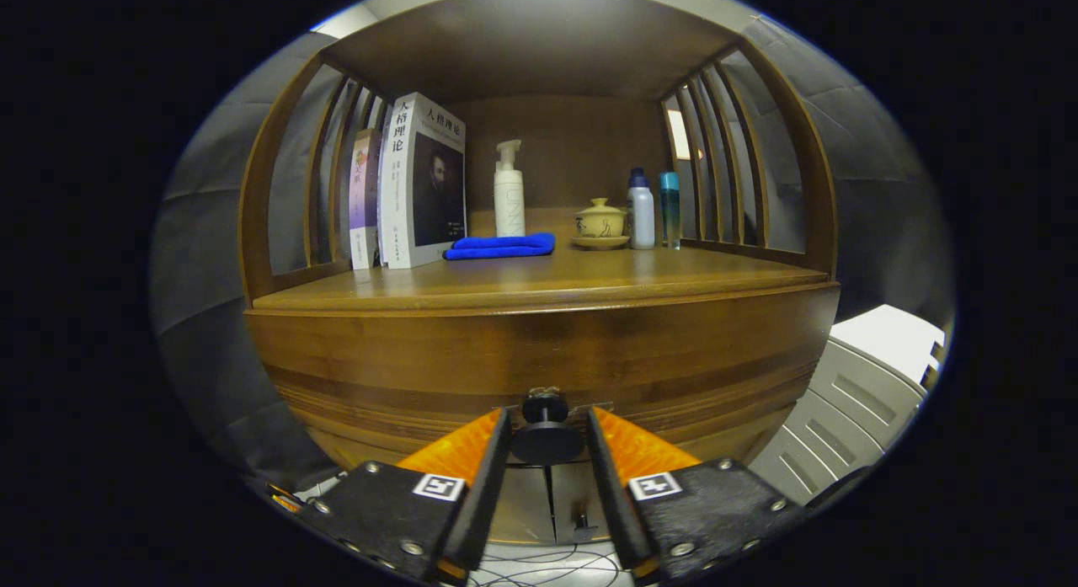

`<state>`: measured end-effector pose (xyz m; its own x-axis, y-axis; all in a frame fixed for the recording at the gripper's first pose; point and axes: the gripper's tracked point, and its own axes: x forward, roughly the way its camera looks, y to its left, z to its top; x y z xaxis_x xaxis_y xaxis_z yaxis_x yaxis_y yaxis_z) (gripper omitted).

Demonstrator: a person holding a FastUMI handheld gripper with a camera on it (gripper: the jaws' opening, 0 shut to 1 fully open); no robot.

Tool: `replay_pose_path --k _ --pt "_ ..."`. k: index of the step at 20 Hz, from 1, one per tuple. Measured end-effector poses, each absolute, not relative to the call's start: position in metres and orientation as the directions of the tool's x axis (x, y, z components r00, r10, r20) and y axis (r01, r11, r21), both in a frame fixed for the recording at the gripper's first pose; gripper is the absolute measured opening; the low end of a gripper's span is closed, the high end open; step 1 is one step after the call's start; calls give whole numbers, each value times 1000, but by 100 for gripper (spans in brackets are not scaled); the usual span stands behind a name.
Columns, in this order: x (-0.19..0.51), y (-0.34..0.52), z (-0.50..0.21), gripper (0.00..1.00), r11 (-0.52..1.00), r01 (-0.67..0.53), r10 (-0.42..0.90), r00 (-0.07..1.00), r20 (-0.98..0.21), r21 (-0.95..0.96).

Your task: Pull open the drawer, take out the items inside it, and place them on the countertop above the cabinet.

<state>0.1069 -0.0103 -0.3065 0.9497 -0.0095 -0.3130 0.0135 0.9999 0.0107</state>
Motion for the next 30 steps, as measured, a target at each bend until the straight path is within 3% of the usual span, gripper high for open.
replay_pose_path --k 1,4,9,20,30 --pt "103 -12 -305 50 1000 11 -6 949 -314 15" --pt "101 -12 -303 45 1000 18 -13 954 -300 14" --pt "99 -12 -305 28 1000 9 -4 963 -269 15" --pt "65 -14 -302 28 1000 0 -9 953 -301 -29" --pt "3 -16 -295 28 998 23 -1 942 -335 61"
